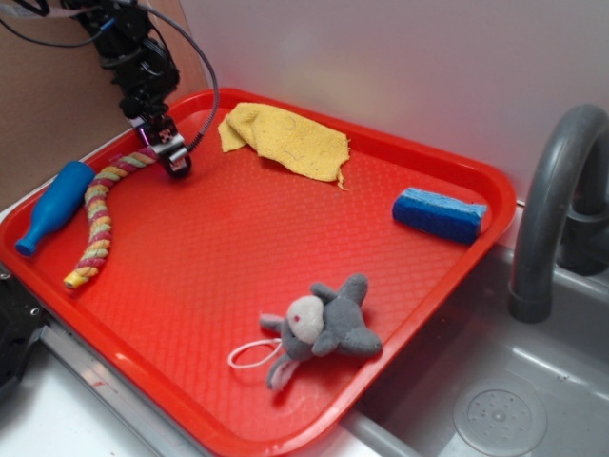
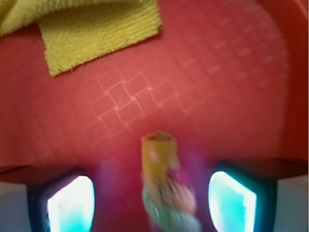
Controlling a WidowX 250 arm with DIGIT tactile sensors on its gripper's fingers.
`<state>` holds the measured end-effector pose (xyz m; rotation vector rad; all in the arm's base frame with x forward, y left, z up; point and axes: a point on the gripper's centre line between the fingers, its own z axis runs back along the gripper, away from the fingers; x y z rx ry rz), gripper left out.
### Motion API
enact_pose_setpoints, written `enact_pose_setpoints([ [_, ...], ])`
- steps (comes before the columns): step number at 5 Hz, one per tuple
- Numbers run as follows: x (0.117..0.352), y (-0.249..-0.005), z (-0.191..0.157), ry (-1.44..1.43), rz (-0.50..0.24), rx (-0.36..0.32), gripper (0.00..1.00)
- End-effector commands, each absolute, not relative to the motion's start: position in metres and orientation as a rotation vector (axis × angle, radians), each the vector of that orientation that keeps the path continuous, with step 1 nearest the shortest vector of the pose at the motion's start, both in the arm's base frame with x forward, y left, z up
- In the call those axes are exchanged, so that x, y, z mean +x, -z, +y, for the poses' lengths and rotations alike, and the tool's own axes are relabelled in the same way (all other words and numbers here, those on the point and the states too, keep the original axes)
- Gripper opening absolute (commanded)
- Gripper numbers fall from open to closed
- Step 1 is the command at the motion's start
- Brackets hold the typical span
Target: Grab the multicolored rope.
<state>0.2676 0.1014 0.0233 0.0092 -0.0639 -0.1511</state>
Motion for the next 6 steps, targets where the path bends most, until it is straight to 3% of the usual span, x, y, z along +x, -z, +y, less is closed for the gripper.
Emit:
enact_pose_setpoints([
  [1,0.271,-0.009,0.099,0.243,-0.077,0.004,1.00],
  [2,0.269,-0.004,0.100,0.261,-0.072,0.007,0.00],
  [5,0.263,0.003,0.091,0.289,-0.018,0.034,0.00],
  [6,0.273,-0.018,0.078,0.213,0.040,0.080,0.00],
])
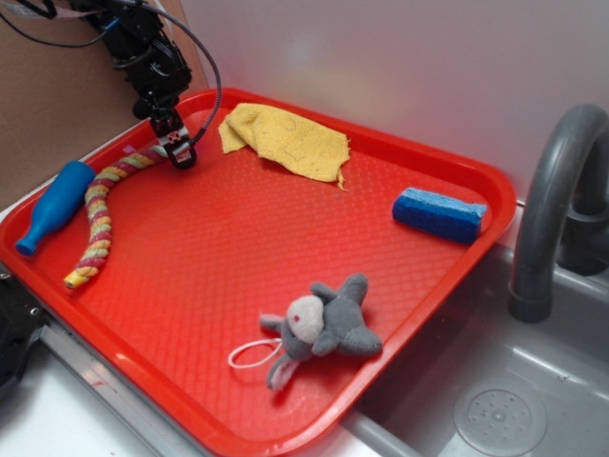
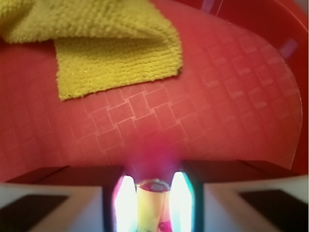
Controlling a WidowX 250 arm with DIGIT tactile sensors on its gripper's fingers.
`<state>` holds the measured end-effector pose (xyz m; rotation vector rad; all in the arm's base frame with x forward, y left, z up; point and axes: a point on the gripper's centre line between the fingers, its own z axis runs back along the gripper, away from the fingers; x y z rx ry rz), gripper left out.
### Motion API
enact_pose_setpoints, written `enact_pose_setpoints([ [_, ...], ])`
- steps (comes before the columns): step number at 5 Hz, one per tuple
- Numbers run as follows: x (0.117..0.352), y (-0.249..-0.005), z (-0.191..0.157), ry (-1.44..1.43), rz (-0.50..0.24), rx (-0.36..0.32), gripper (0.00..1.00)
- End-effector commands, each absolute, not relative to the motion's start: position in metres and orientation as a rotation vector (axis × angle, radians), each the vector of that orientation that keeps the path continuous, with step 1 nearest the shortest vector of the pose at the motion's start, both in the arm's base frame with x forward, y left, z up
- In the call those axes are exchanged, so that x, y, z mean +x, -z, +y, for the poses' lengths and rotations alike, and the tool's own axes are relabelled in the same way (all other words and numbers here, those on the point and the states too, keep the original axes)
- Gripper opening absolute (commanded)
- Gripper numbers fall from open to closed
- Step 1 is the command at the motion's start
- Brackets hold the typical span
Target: Grab the multicolored rope.
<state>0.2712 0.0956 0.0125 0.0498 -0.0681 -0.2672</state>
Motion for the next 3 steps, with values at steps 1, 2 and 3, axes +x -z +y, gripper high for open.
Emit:
enact_pose_setpoints([
  [1,0.285,-0.067,0.047,-0.023,0.095,0.145,0.00],
  [2,0.281,-0.117,0.019,-0.089,0.009,0.158,0.00],
  [3,0.255,-0.169,0.004,-0.101,-0.032,0.114,0.00],
])
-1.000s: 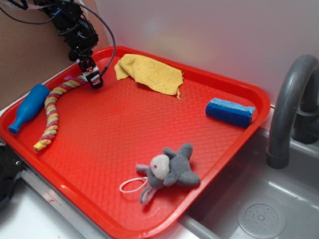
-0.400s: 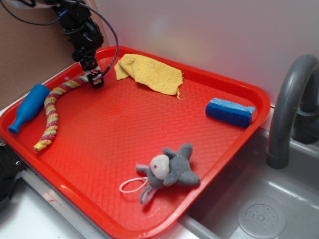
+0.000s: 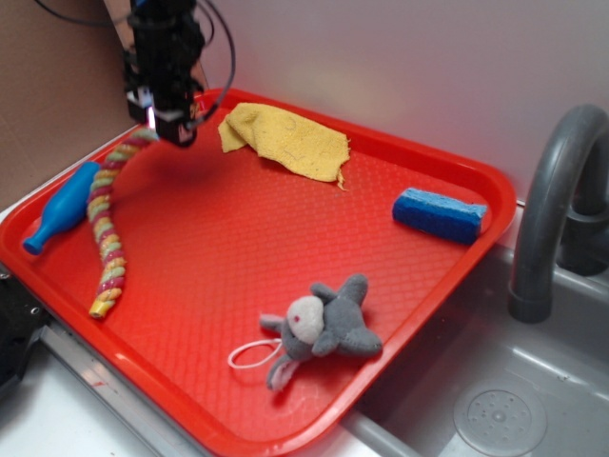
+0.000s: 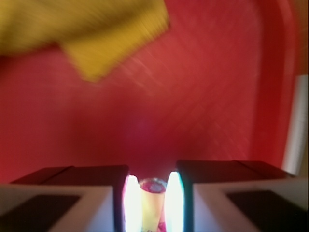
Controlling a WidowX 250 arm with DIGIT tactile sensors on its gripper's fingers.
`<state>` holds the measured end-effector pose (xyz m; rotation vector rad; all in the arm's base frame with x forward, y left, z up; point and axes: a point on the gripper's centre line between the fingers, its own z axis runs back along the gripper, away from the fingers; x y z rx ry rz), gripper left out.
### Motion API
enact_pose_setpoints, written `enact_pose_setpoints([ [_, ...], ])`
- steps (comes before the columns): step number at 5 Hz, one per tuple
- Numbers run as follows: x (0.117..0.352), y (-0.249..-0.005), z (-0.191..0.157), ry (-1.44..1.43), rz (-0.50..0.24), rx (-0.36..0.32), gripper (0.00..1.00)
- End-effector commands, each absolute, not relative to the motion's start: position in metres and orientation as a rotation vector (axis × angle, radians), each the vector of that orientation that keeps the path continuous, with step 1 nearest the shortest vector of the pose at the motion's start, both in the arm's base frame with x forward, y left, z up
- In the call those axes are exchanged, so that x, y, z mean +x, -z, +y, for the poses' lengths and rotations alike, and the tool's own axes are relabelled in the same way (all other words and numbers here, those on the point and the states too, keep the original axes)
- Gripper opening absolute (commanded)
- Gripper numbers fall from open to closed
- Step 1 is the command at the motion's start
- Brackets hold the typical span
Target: Grab the multicolored rope.
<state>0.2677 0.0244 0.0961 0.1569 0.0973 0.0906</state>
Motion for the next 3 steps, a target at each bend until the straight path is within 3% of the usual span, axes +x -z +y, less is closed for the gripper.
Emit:
enact_pose_setpoints([
  [1,0.222,-0.220,-0.009,-0.085,-0.091,0.030,0.00],
  [2,0.208,-0.258,-0.013,-0.097,-0.100,-0.013,0.00],
  [3,0.212,-0.254,-0.011,-0.104,-0.044,-0.087,0.00],
])
